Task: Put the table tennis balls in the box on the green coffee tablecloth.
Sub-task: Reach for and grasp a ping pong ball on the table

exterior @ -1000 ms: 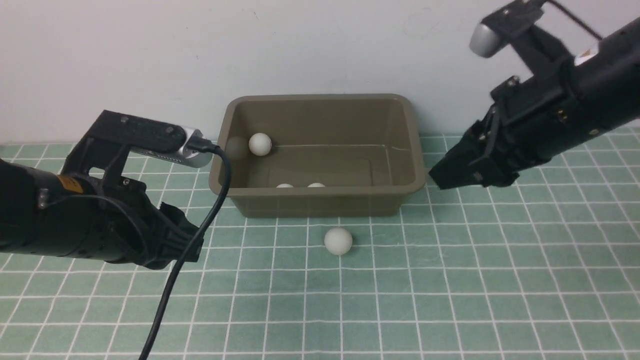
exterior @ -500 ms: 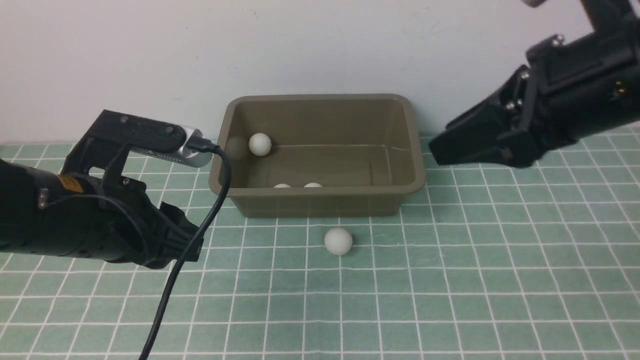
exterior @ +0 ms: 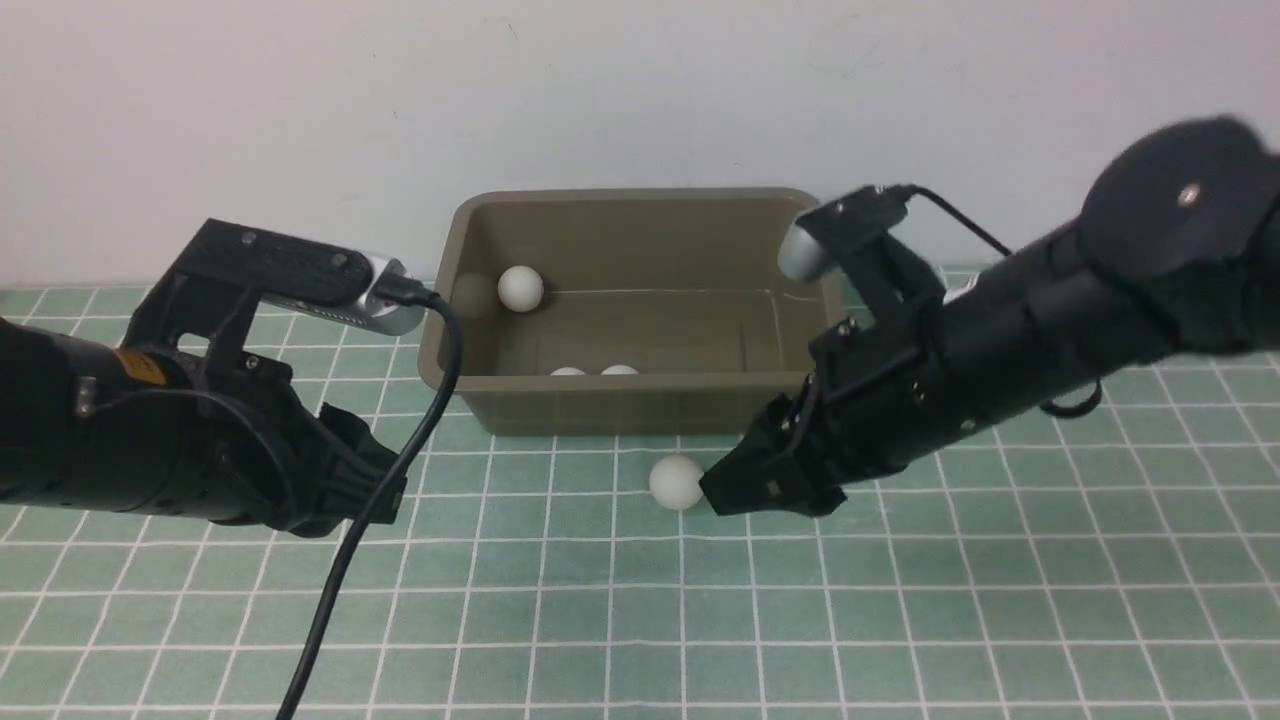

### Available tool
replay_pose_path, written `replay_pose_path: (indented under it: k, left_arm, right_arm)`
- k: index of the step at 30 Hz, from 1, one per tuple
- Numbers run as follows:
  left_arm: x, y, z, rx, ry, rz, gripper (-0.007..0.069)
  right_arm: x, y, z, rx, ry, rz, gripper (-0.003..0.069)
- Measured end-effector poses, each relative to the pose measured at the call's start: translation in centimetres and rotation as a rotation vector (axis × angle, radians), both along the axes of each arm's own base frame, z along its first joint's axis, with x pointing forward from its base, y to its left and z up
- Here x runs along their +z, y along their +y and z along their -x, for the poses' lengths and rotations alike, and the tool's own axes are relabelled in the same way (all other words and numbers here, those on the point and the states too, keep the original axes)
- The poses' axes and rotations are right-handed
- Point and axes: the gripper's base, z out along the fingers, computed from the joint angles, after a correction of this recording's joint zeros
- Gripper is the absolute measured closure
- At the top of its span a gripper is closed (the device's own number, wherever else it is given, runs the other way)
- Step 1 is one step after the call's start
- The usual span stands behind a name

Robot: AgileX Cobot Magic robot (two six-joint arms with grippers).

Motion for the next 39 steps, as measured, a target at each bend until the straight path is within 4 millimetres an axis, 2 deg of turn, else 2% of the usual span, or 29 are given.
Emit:
replay_pose_path:
  k: [4, 11, 15, 17, 22, 27, 31, 39]
  left_arm:
    - [0.0, 0.0, 0.0, 0.000, 0.001, 0.000, 0.0377]
    - [0.0, 0.0, 0.0, -0.001, 0.001, 0.000, 0.0377]
    - [0.0, 0.0, 0.0, -0.001, 0.000, 0.000, 0.0377]
    - [0.0, 0.0, 0.0, -0.002, -0.002, -0.001, 0.0377]
    - [0.0, 0.0, 0.0, -0.011, -0.008, -0.008, 0.0377]
    - [0.0, 0.0, 0.0, -0.011, -0.008, -0.008, 0.0377]
    - [0.0, 0.0, 0.0, -0.013, -0.004, -0.008, 0.0377]
    - [0.0, 0.0, 0.0, -0.014, -0.003, -0.009, 0.0377]
  right_arm:
    - [-2.3, 0.1, 0.2, -0.116, -0.054, 0.018, 0.0268]
    - [-4.2, 1.1, 0.1, -0.248, -0.093, 0.000, 0.0264]
    - [-5.9, 1.7, -0.5, -0.309, -0.069, 0.003, 0.0263]
    - [-7.6, 1.7, -1.2, -0.355, -0.059, 0.025, 0.0263]
    - [-9.7, 1.9, -2.1, -0.357, -0.081, 0.073, 0.0263]
    - [-10.0, 2.8, -2.7, -0.329, -0.064, 0.038, 0.0250]
    - [-10.1, 3.5, -3.3, -0.335, -0.050, -0.009, 0.0200]
    - [-11.7, 3.9, -3.8, -0.318, -0.067, -0.009, 0.0176]
